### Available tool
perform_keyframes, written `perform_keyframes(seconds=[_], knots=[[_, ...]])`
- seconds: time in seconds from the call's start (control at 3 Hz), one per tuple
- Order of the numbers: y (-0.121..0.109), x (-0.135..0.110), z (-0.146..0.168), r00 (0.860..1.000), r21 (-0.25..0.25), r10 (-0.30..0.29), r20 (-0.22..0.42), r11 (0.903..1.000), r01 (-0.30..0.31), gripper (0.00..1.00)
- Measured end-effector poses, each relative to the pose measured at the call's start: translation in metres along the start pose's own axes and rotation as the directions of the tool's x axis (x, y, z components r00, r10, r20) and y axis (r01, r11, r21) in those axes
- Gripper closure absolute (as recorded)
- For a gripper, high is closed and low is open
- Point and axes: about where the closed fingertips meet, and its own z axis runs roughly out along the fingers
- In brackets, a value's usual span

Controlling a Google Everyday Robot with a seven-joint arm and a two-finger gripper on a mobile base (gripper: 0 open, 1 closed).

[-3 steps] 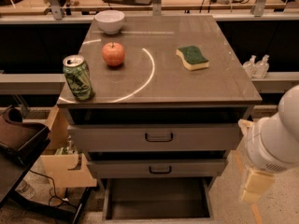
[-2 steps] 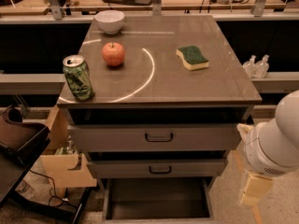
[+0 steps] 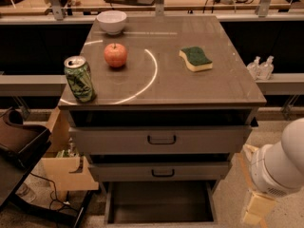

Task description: Close bottom drawer

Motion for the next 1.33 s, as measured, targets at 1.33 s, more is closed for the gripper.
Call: perform_keyframes(seconds=[1.33], knots=[[0.096, 0.097, 0.197, 0.974, -0.202, -0.151, -0.167, 0.9724, 0.117, 0.18]])
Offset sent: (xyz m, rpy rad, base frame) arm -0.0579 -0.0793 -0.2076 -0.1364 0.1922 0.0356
